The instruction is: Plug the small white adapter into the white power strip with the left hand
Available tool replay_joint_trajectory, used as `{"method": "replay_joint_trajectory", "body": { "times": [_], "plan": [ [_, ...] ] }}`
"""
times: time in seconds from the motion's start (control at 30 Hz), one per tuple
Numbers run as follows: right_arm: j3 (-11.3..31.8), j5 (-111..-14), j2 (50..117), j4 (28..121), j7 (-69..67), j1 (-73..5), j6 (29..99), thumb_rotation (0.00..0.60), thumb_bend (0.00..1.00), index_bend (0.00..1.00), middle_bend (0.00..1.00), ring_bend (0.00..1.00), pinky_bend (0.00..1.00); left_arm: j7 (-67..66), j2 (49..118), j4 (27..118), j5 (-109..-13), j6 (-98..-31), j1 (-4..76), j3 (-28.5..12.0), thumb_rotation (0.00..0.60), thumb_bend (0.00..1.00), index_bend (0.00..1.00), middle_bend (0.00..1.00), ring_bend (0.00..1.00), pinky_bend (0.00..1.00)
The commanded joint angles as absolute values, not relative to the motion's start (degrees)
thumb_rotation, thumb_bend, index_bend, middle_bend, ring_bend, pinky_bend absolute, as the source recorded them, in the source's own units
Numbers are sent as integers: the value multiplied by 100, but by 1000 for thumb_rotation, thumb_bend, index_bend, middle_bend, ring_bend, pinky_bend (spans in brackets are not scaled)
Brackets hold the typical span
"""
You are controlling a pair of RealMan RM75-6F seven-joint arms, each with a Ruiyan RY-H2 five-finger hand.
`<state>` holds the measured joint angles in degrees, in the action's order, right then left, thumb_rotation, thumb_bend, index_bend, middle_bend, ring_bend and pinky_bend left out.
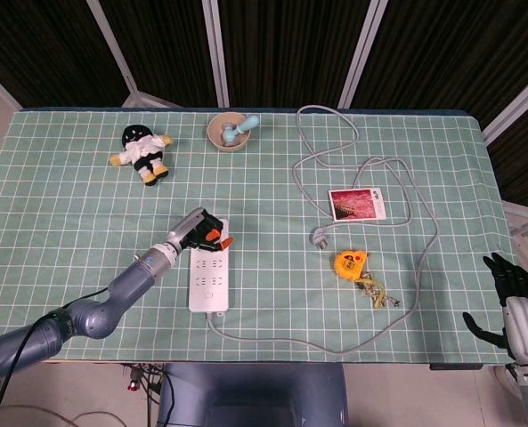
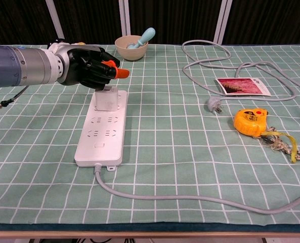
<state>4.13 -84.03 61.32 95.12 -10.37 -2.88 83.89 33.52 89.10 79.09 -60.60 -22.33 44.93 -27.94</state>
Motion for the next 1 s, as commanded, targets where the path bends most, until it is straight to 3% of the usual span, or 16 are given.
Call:
{"method": "replay_joint_trajectory", "body": {
  "times": [0.03,1.0],
  "plan": [
    [414,-8401,6133,9515,-1026,-289,8385,600,348,39,0,0,0,3420,8925,7866,-6119,-2227,4498,-2752,600,333,928,1000,1000,1000],
    [419,-8418,6138,9524,-1032,-278,8412,600,347,39,0,0,0,3695,8930,7679,-6260,-2478,4494,-2388,600,333,926,1000,1000,1000]
  ]
}}
